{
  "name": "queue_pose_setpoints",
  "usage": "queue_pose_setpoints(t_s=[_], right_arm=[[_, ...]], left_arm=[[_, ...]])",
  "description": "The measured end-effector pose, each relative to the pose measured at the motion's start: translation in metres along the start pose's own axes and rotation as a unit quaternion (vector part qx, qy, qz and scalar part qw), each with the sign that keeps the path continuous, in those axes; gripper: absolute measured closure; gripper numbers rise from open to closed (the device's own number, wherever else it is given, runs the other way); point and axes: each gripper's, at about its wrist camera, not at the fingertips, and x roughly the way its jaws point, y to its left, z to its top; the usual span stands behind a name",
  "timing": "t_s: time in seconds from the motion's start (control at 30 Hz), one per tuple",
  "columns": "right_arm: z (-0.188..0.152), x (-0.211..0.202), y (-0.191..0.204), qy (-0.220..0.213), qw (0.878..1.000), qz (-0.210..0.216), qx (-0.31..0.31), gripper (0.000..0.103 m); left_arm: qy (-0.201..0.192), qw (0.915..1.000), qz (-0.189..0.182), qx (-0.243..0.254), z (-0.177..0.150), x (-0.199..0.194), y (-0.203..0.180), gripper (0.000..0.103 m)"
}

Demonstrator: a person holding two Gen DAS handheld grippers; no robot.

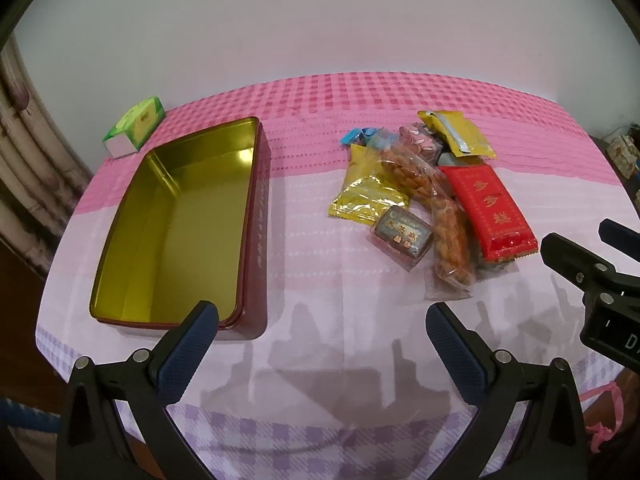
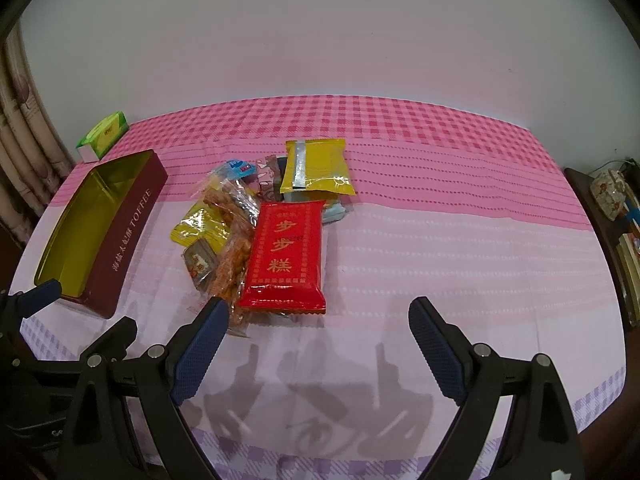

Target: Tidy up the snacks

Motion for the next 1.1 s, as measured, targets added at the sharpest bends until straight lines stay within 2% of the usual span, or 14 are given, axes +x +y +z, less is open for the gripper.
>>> queue_pose_setpoints(t_s=[0.5,0.83,1.1], right_arm=[[0.0,-0.004,0.002,-0.007,1.0,0.009,-0.002,0.014],[0.0,-0.003,0.01,-0.006,0.999,0.029,-0.012,0.022],[-0.002,0.004,0.011,0.002,0.999,0.035,-0.01,0.023]], left_arm=[[0.013,0.9999,-0.001,-0.009,0.001,0.001,0.004,0.0],[0.011,0.9999,0.003,-0.001,0.001,0.001,0.004,0.001],[0.012,0.9999,0.001,0.001,0.001,0.004,0.005,0.002]])
